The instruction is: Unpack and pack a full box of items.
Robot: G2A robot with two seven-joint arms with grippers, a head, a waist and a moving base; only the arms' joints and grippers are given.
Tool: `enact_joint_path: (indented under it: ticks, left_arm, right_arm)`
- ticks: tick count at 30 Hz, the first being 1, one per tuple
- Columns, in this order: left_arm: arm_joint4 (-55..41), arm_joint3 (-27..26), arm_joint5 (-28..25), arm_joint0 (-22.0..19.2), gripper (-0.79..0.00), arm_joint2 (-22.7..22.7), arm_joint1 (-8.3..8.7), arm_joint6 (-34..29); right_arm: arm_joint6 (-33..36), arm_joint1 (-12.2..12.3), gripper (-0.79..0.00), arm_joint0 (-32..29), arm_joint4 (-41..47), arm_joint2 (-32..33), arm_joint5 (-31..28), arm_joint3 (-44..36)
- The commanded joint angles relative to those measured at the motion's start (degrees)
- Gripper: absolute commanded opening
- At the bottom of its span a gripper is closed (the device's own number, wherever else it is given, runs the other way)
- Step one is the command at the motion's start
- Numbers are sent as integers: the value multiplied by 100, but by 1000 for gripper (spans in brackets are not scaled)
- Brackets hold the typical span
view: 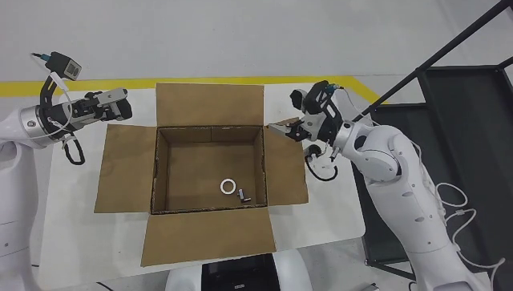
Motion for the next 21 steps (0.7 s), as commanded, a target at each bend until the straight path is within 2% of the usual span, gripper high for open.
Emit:
enact_joint_path:
  ticks: [1,6,14,19,21]
  left_arm:
    - [0,0,0,0,0,0,0,0]
    - [0,0,0,0,0,0,0,0]
    - [0,0,0,0,0,0,0,0]
    - [0,0,0,0,0,0,0,0]
    - [0,0,0,0,0,0,0,0]
  right_arm:
    - [75,-21,0,129,-92,-278,-45,18]
    - [329,-100,0,519,-464,-1089,-144,113]
    - [1247,-268,0,1286,-1196,-2451,-490,519]
    - [1491,-381,0,1596,-1332,-2970,-402,724]
    - [1630,-406,0,1737,-1656,-3170,-549,754]
